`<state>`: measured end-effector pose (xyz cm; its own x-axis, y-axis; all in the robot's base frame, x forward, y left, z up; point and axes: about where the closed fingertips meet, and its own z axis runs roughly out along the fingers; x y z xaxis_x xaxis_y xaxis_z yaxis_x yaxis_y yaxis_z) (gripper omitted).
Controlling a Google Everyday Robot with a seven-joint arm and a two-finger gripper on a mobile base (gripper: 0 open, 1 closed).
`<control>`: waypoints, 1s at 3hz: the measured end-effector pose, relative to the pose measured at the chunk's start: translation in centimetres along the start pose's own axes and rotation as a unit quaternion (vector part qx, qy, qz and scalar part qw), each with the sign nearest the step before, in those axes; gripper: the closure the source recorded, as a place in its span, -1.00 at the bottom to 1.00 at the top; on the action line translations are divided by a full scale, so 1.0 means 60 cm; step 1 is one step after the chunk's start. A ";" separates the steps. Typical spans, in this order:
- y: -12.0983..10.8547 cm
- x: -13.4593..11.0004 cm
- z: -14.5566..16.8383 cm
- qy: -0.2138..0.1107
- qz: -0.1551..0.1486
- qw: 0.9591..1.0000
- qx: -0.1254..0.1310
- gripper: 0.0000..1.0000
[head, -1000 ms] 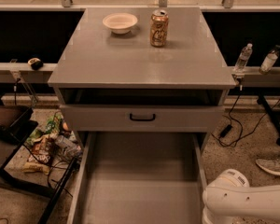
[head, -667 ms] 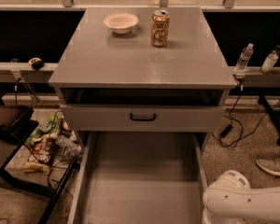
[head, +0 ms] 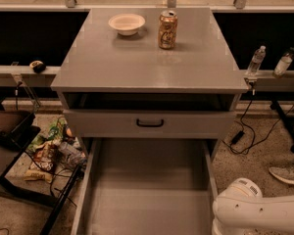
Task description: Open middle drawer
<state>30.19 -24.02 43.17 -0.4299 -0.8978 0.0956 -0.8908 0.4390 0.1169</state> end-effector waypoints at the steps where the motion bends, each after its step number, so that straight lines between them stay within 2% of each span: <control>1: 0.000 0.001 -0.004 0.001 0.001 1.000 0.002 -0.62; 2: -0.004 0.018 -0.068 0.020 0.010 0.999 0.037 -1.00; 3: 0.004 0.076 -0.242 0.037 0.058 0.995 0.067 -1.00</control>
Offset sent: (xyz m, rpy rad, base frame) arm 0.0104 -0.0221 0.1058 -0.1763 -0.1295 -0.0179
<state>30.11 -27.51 58.01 -0.5229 -0.8344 0.1740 -0.8498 0.5261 -0.0308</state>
